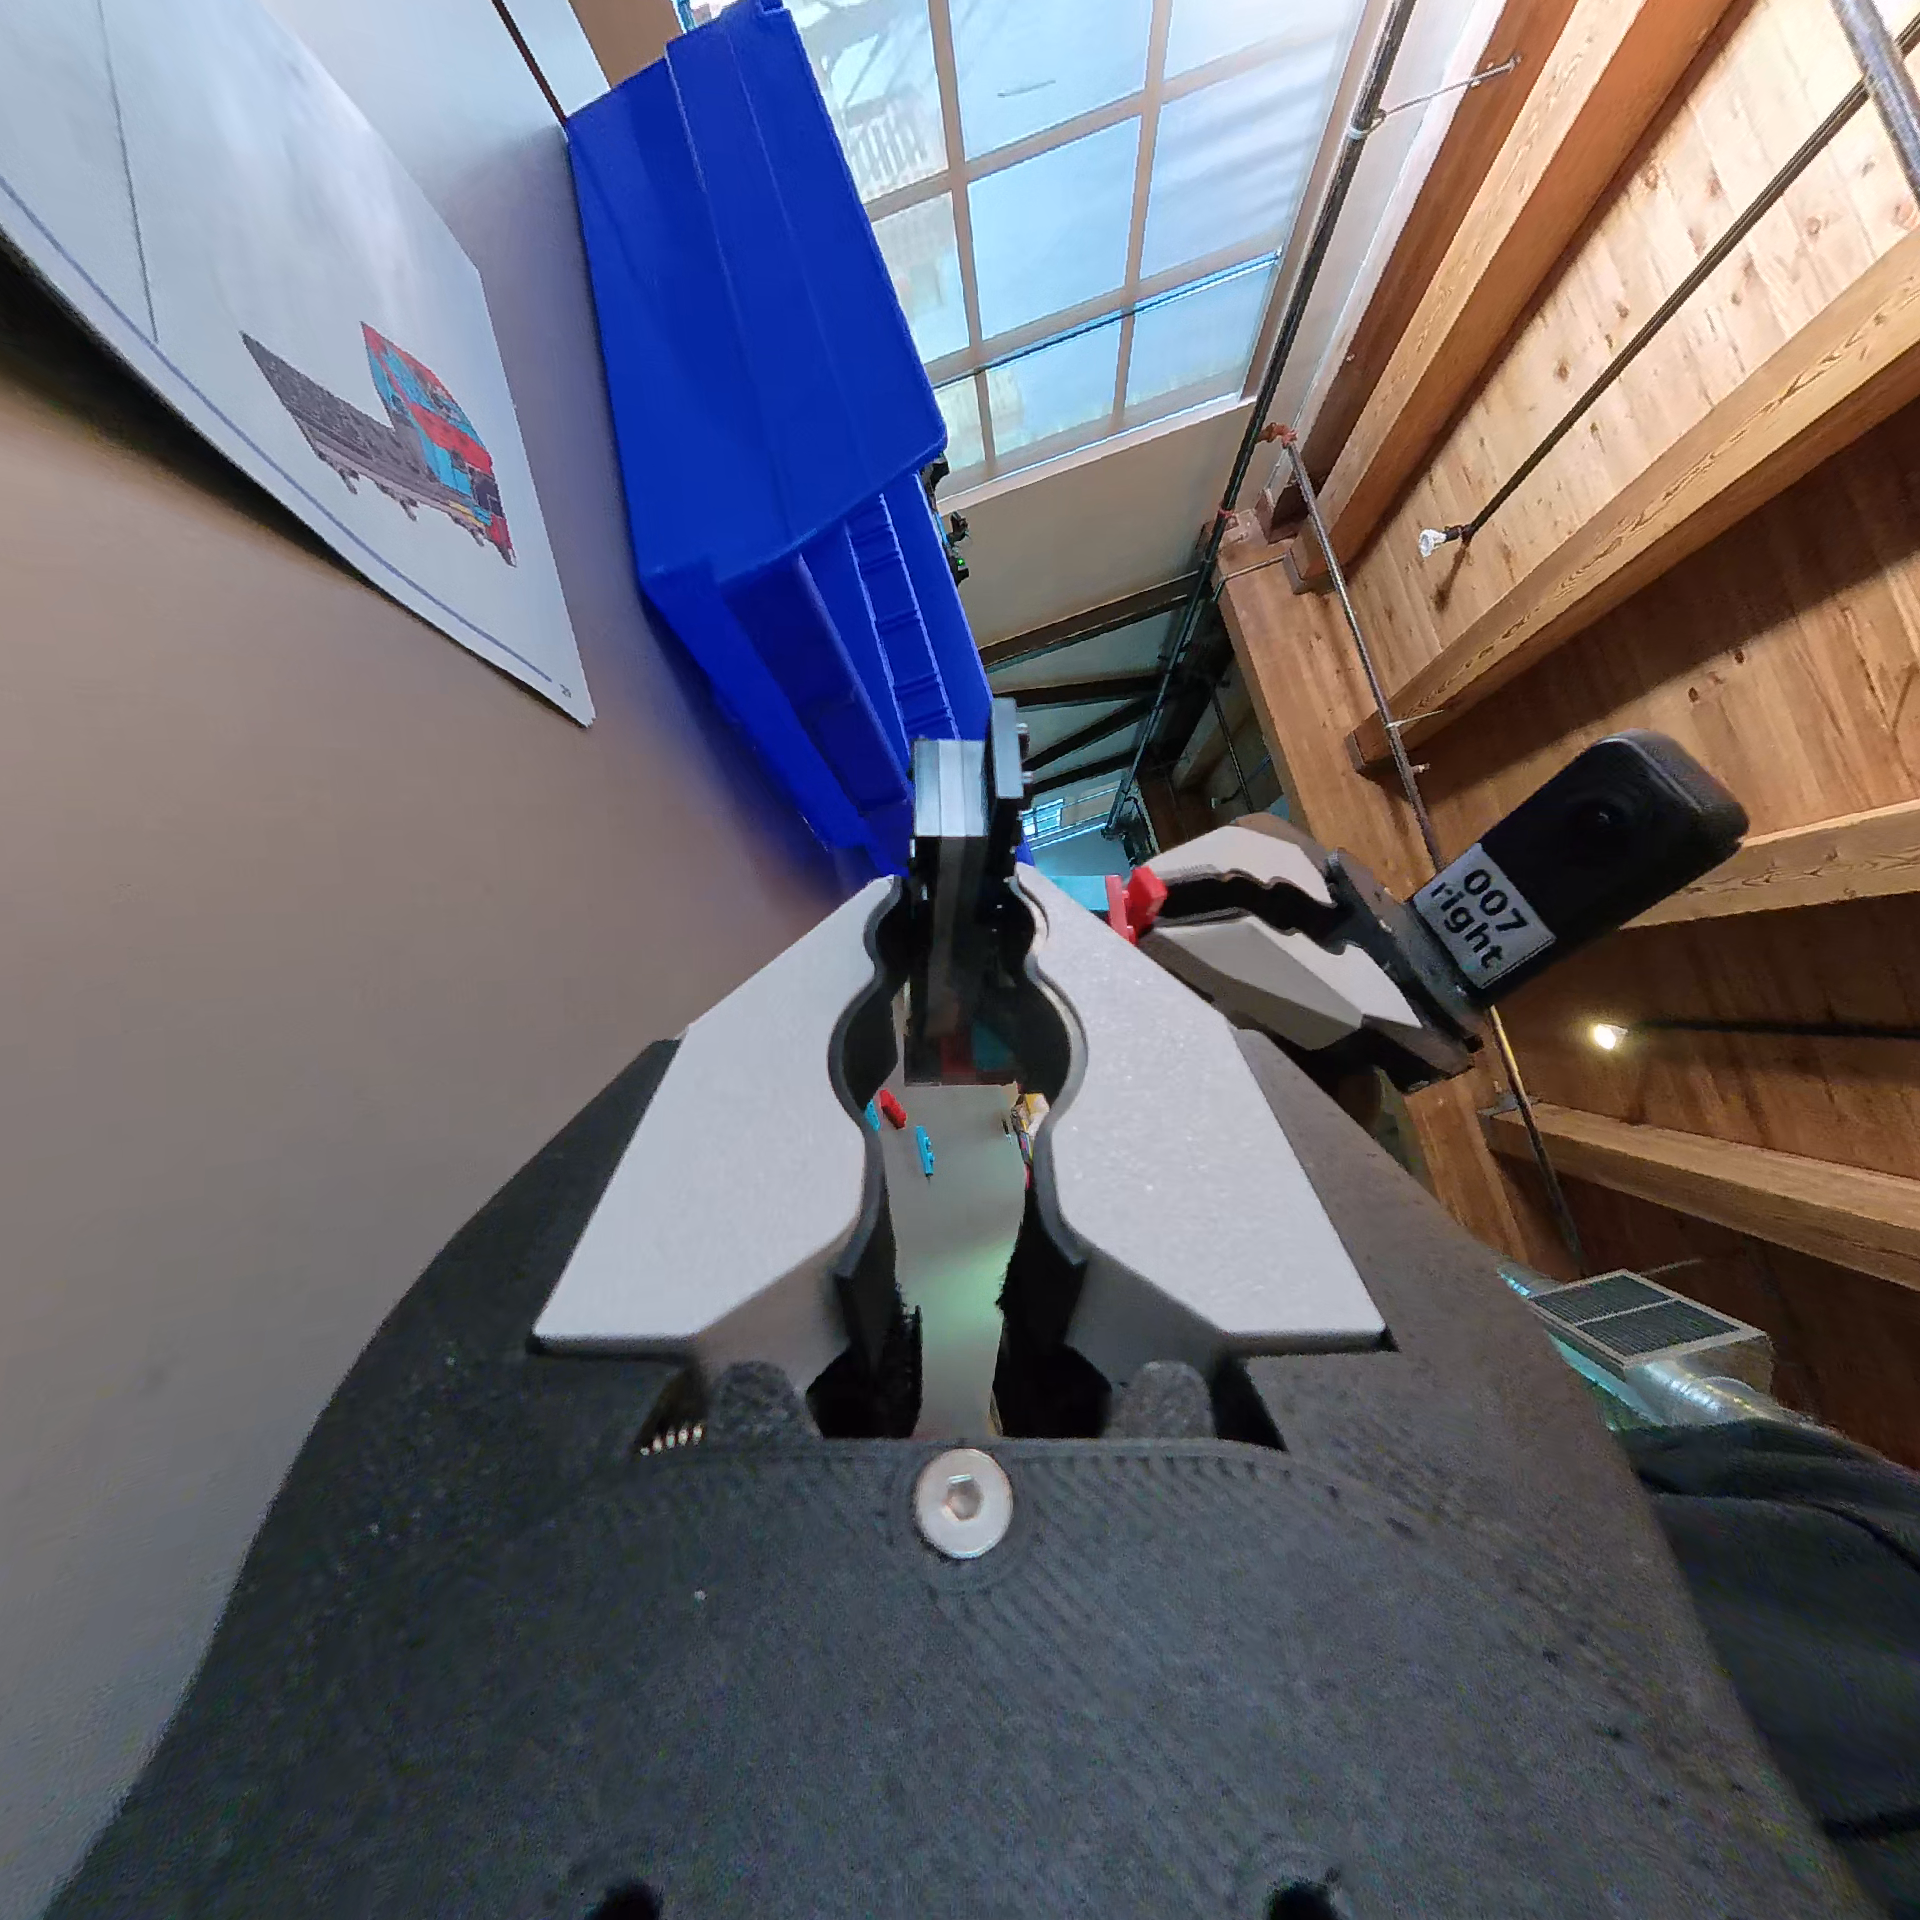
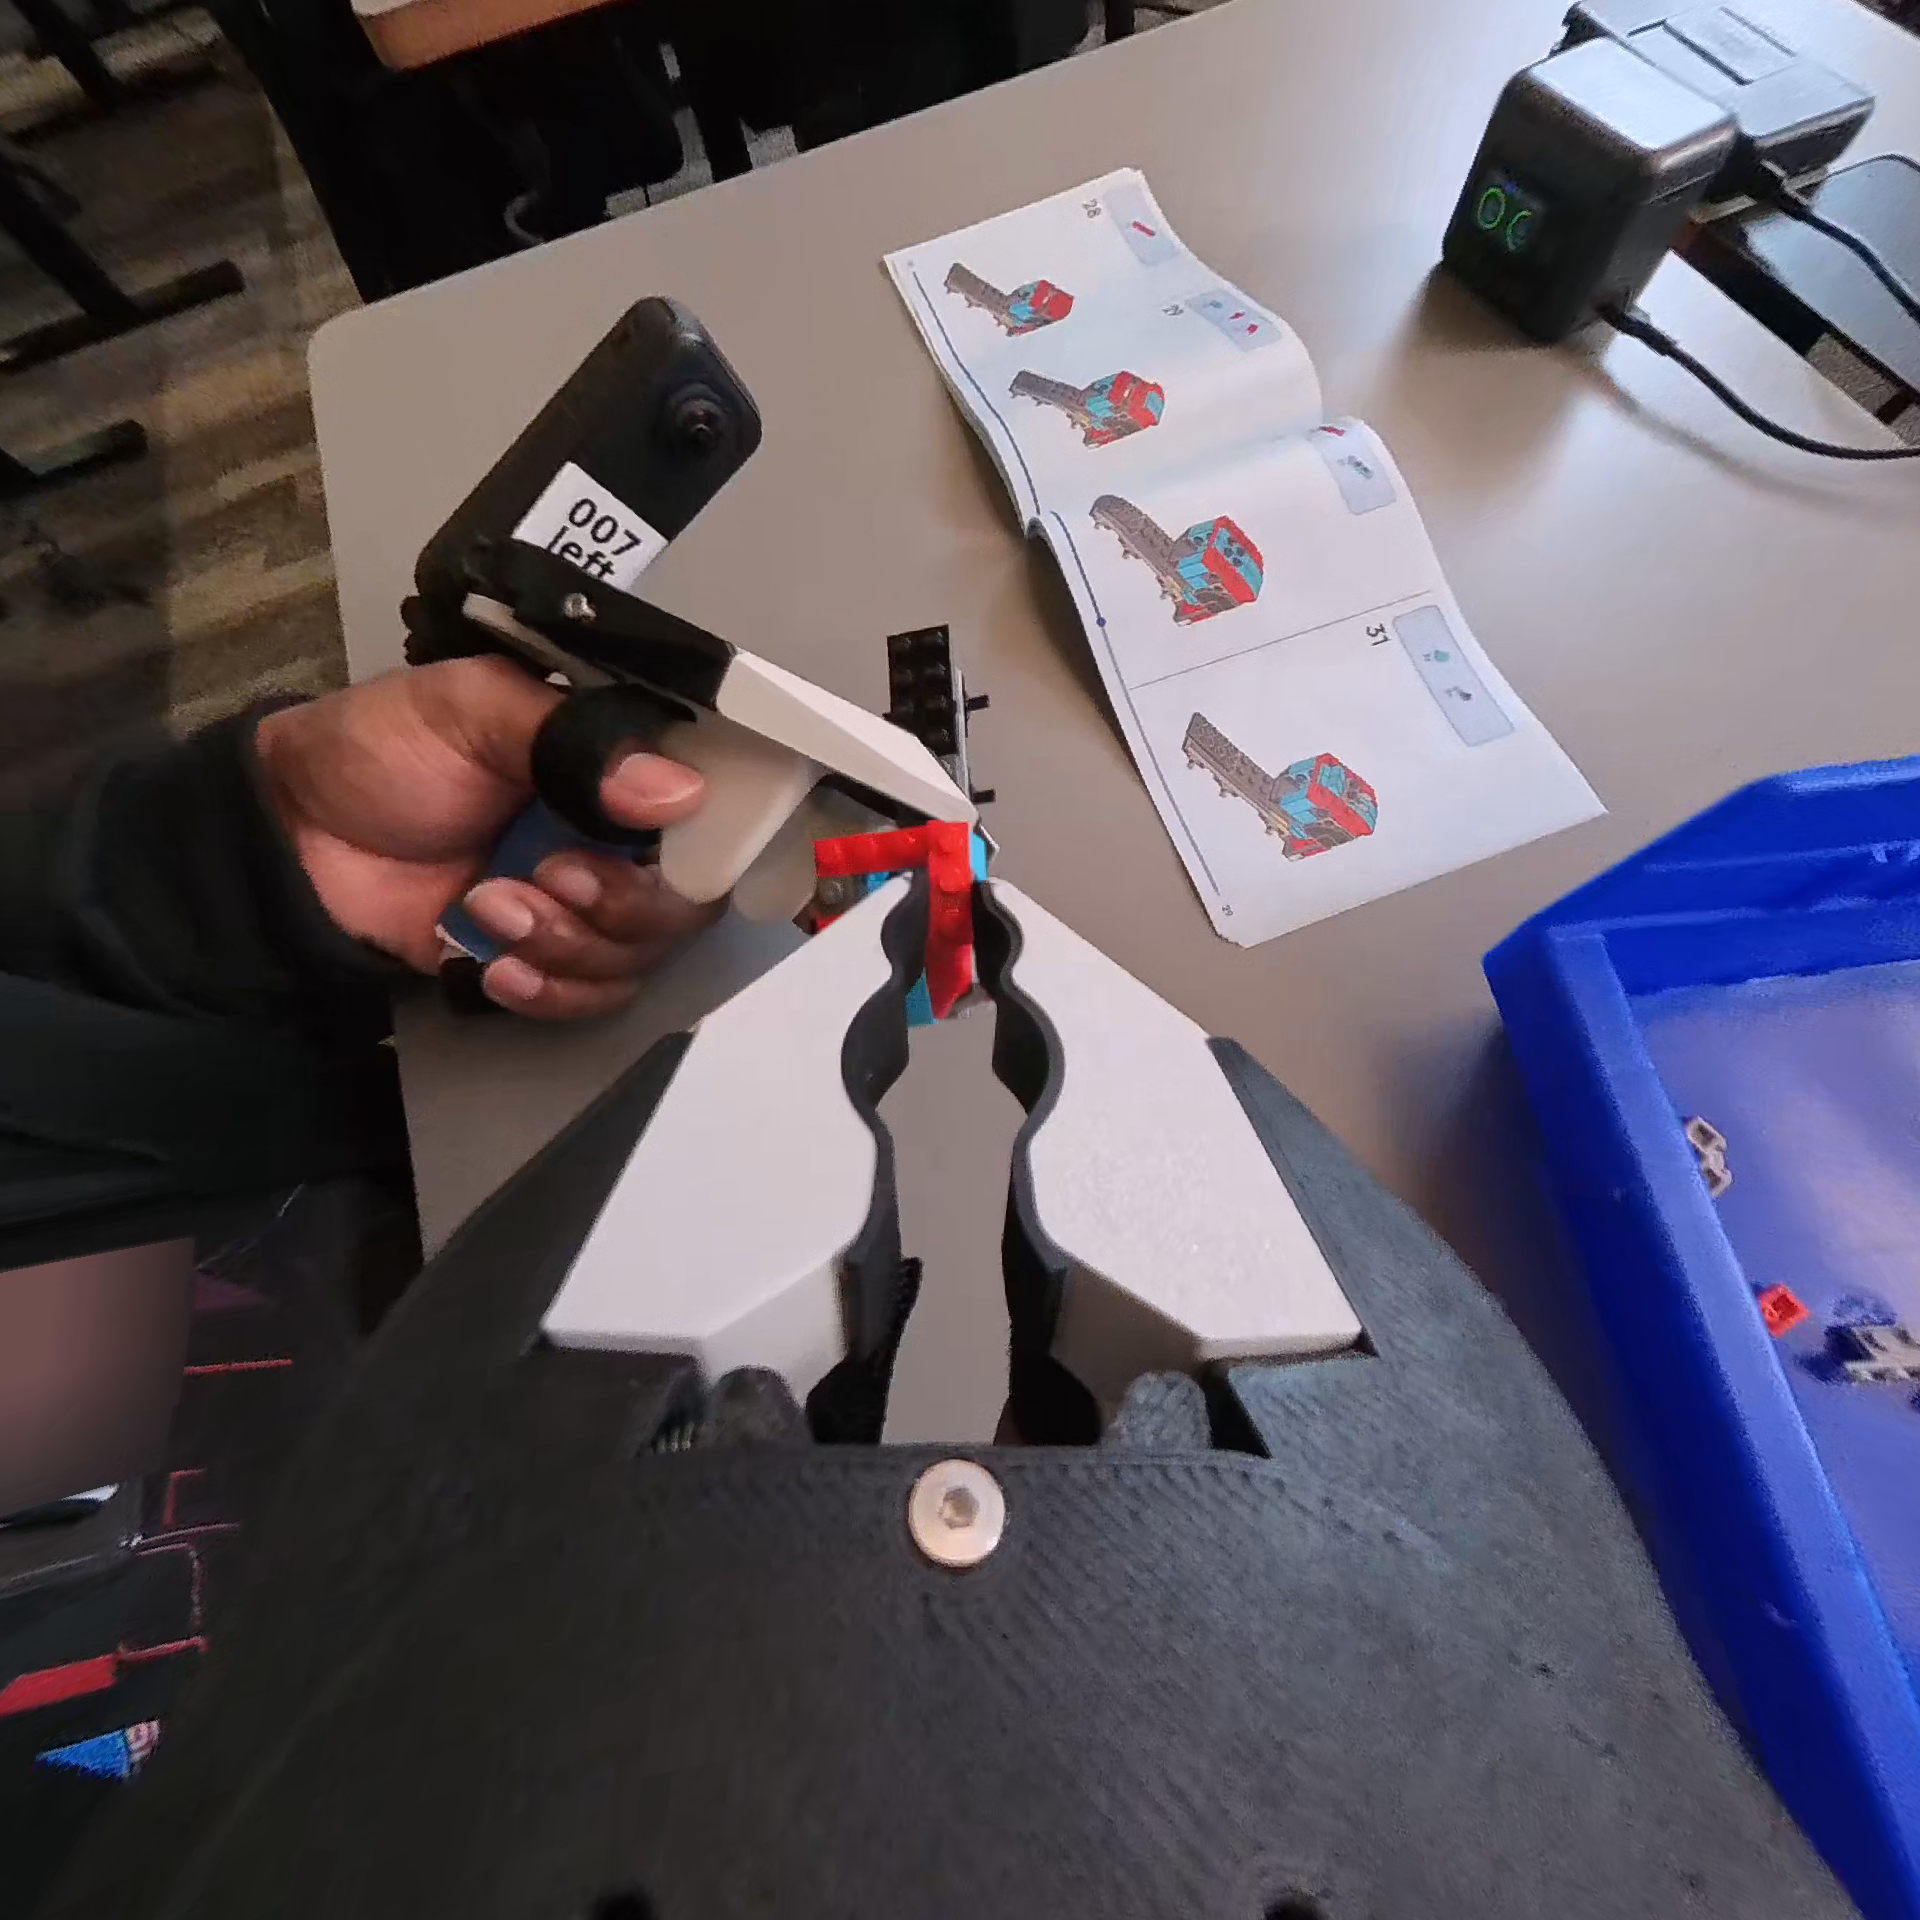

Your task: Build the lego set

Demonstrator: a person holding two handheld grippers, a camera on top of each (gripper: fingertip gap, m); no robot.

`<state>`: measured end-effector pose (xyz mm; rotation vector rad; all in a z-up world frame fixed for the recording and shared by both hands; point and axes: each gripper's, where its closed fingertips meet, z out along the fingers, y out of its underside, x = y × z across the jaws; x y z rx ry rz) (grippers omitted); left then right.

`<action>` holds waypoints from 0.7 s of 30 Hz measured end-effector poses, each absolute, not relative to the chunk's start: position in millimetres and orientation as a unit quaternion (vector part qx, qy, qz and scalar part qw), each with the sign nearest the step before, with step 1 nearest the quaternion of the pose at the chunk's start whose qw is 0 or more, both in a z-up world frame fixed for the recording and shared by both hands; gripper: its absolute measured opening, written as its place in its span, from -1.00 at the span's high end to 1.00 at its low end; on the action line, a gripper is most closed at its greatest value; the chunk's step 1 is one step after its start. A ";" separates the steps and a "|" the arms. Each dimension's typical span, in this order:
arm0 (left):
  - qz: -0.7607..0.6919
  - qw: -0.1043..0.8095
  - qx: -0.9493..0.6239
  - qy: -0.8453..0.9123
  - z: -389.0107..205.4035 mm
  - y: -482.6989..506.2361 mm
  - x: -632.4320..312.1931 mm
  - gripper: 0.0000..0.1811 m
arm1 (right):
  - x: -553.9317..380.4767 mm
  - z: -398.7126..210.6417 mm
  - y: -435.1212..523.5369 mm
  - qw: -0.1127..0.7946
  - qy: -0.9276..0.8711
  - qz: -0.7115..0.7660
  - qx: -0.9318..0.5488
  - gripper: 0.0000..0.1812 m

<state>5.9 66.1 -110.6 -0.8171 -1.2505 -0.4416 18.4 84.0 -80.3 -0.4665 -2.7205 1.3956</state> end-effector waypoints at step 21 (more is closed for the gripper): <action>-0.202 0.722 -0.358 -0.557 -106.7 63.5 6.3 0.83 | 19.0 -73.7 86.9 -0.100 -0.824 0.510 -0.225 0.54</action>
